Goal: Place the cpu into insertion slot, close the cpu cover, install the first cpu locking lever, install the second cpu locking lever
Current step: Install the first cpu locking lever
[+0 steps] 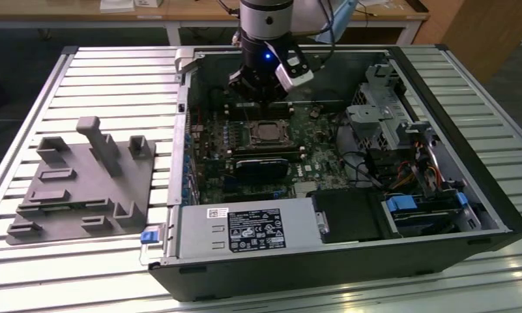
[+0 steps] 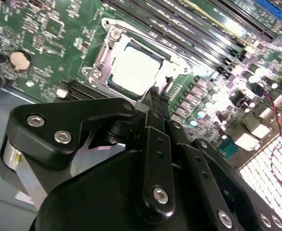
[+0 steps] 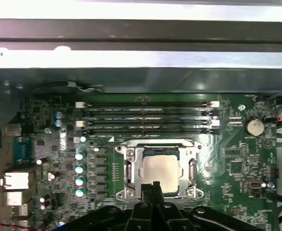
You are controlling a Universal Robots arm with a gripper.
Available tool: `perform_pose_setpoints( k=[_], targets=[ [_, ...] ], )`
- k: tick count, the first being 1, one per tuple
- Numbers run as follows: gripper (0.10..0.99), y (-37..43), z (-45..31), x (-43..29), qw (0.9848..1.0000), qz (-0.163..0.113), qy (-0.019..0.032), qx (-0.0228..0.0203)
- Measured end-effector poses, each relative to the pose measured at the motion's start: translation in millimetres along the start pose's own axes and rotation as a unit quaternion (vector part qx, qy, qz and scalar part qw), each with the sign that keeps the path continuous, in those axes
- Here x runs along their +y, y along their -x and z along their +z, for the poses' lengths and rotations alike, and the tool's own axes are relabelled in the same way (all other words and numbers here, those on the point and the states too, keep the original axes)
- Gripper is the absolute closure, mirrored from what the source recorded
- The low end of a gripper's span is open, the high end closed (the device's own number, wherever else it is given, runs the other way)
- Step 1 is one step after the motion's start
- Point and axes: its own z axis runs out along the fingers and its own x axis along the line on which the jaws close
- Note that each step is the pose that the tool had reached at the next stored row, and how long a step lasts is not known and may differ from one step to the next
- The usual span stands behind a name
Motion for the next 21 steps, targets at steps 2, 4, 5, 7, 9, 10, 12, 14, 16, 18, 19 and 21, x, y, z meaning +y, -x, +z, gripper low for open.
perform_pose_setpoints(
  k=[2,4,5,7,9,10,12,14,16,18,19,21],
  targets=[
    [0.98,-5.3,-0.2,-0.1,1.0,0.0,0.0001,-0.0005],
    [0.98,-10.6,-0.4,-0.3,1.0,0.0,0.0001,-0.0011],
    [0.98,-13.3,-0.5,-0.4,1.0,0.0,0.0002,-0.0014],
    [0.98,-18.7,-0.7,-0.5,1.0,0.0,0.0003,-0.0019],
    [0.98,-23.2,-0.8,-0.7,1.0,0.0,0.0007,-0.0022],
    [0.98,-25.1,-0.9,-0.7,1.0,0.0,0.0013,-0.0023],
    [0.98,-29.1,-0.9,-0.8,1.0,0.0,0.0035,-0.0025],
    [0.98,-33.5,-1.0,-1.0,1.0,0.0,0.0073,-0.0028],
    [0.98,-37.9,-1.0,-1.1,0.9999,0.0,0.0116,-0.0033],
    [0.98,-41.6,-1.1,-1.2,0.9998,0.001,0.0172,-0.0038],
    [0.98,-43.1,-1.1,-1.3,0.9998,0.001,0.0205,-0.0039],
    [0.98,-45.6,-1.0,-1.3,0.9996,0.001,0.0279,-0.0041]
  ],
)
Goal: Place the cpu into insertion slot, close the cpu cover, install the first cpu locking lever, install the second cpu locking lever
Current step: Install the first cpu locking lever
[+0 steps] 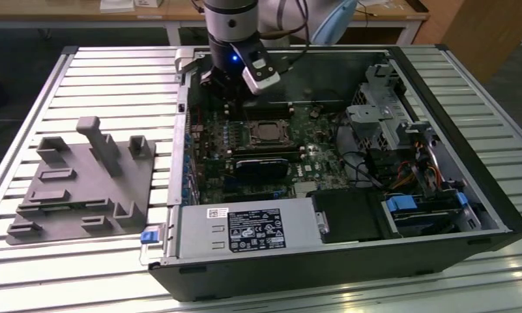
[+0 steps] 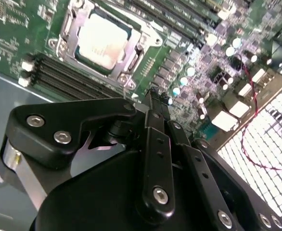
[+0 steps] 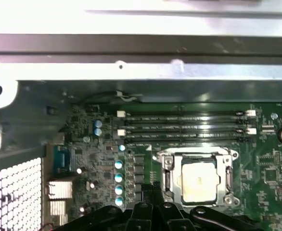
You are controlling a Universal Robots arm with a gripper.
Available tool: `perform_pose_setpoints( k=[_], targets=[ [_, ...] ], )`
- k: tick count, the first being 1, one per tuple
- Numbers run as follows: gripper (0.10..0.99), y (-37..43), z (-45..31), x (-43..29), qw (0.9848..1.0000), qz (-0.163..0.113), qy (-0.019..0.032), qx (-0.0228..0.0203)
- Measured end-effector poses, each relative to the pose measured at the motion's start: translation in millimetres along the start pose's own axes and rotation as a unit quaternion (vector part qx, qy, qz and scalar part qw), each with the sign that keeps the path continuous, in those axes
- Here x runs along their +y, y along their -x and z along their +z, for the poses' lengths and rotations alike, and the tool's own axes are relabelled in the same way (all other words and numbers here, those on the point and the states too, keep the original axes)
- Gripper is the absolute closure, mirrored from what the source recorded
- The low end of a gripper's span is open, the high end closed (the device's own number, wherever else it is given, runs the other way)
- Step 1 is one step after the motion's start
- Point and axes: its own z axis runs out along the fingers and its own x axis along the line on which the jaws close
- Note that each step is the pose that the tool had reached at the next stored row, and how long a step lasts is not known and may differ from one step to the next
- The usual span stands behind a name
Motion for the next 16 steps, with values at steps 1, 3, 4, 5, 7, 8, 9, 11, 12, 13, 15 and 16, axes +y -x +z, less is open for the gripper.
perform_pose_setpoints(
  k=[1,3,4,5,7,8,9,11,12,13,15,16],
  targets=[
    [0.98,-1.2,0.1,-0.1,1.0,0.0,0.004,-0.0001],
    [0.98,-3.4,0.2,-0.2,0.9999,0.001,0.0133,-0.0001],
    [0.98,-4.4,0.4,-0.3,0.9998,0.001,0.0181,-0.0001],
    [0.98,-5.4,0.6,-0.3,0.9997,0.001,0.0223,0.0],
    [0.98,-7.2,1.6,-0.5,0.9996,0.001,0.0298,0.0],
    [0.98,-8.0,2.1,-0.6,0.9994,0.002,0.0344,0.0001],
    [0.98,-8.8,2.4,-0.7,0.9992,0.002,0.0397,0.0002],
    [0.98,-10.2,3.0,-0.8,0.9986,0.003,0.0525,0.0003],
    [0.98,-10.7,3.3,-0.9,0.9983,0.003,0.0587,0.0003],
    [0.98,-11.1,3.5,-1.0,0.9979,0.003,0.0651,0.0003],
    [0.98,-11.7,4.0,-1.1,0.997,0.004,0.0769,0.0002],
    [0.98,-11.8,4.3,-1.2,0.9966,0.004,0.0827,0.0]
  ],
)
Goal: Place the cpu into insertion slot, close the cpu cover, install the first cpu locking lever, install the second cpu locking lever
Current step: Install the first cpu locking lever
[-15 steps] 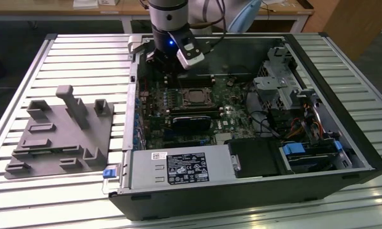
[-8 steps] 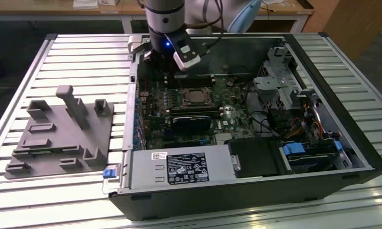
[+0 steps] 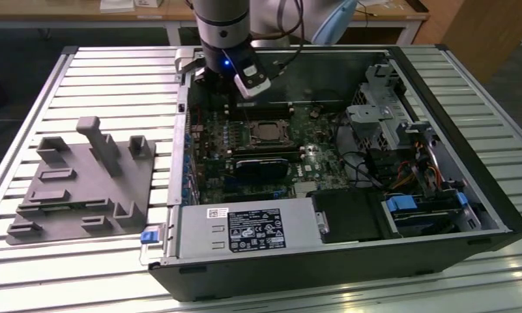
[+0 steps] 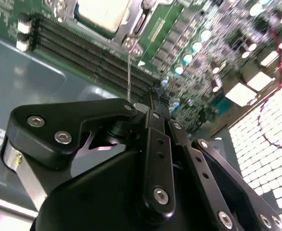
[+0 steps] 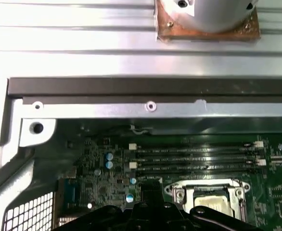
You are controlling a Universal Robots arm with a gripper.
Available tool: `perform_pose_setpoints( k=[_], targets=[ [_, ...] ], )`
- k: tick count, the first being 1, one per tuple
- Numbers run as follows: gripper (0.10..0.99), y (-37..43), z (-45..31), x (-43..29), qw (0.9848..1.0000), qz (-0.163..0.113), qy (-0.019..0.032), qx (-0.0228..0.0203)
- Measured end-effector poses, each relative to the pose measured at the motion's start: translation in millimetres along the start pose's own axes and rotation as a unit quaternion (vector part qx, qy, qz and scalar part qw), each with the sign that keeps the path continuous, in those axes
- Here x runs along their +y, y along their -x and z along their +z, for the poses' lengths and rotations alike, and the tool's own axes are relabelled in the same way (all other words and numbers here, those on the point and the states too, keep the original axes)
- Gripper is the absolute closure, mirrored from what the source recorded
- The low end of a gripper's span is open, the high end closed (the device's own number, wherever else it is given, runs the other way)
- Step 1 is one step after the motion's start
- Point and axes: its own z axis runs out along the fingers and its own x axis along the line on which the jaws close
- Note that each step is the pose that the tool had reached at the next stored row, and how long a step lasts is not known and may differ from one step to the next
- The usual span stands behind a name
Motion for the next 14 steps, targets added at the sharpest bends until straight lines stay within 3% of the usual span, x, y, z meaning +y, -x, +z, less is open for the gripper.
perform_pose_setpoints(
  k=[2,4,9,14],
  targets=[
    [0.98,-0.1,0.7,-0.3,0.9999,0.001,0.0116,0.0001],
    [0.98,-0.1,1.6,-0.5,0.9999,0.001,0.0173,0.0001],
    [0.98,4.1,3.2,-0.7,0.9999,0.001,0.0173,0.0002],
    [0.98,13.3,4.8,-0.7,0.9998,0.001,0.0173,0.0001]
  ],
)
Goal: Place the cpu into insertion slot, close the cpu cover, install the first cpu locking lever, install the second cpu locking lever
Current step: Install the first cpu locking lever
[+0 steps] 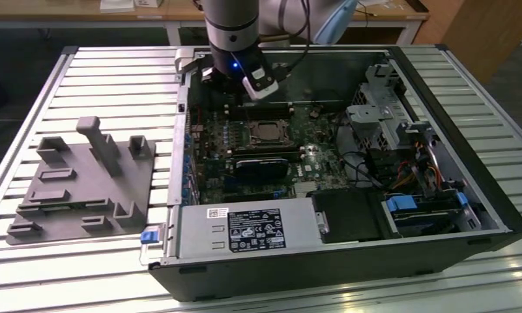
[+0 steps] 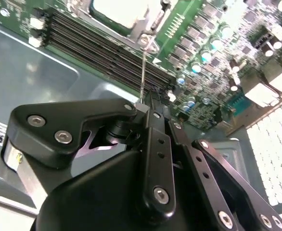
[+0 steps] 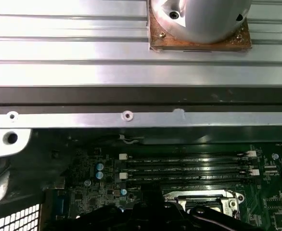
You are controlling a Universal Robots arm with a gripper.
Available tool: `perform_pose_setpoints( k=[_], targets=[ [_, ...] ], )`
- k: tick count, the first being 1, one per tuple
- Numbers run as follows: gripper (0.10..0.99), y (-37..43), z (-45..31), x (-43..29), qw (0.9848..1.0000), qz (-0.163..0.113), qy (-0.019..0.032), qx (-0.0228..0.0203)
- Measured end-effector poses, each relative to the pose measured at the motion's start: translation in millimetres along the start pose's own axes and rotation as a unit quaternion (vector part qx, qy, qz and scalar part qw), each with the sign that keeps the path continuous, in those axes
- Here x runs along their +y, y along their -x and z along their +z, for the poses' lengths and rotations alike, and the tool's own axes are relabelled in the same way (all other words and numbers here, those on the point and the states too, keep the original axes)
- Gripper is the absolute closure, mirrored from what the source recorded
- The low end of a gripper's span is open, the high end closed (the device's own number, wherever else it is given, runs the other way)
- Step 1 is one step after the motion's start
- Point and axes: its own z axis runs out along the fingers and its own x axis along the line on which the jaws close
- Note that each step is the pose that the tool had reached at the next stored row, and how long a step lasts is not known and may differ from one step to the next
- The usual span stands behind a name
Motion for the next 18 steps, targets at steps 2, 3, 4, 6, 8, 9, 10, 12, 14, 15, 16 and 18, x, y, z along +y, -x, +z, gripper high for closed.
perform_pose_setpoints(
  k=[2,3,4,6,8,9,10,12,14,15,16,18],
  targets=[
    [0.98,5.1,0.5,0.1,1.0,0.0,0.0,0.0],
    [0.98,7.9,0.8,0.1,1.0,0.0,0.0001,0.0],
    [0.98,10.5,1.0,0.2,1.0,0.0,0.0,0.0001],
    [0.98,15.6,1.4,0.3,1.0,0.0,0.0,0.0001],
    [0.98,20.1,1.8,0.4,1.0,0.0,0.0,0.0],
    [0.98,21.4,1.9,0.4,1.0,0.0,0.0,0.0001],
    [0.98,22.3,1.9,0.4,1.0,0.0,0.0,0.0001],
    [0.98,22.7,1.9,0.4,1.0,0.0,0.0,0.0],
    [0.98,22.7,2.0,0.5,1.0,0.0,0.0,0.0],
    [0.98,22.7,1.9,0.5,1.0,0.0,0.0,0.0],
    [0.98,22.7,1.9,0.5,1.0,0.0,0.0001,-0.0009],
    [0.98,22.2,2.2,0.4,0.9999,-0.004,0.0006,-0.0129]
  ],
)
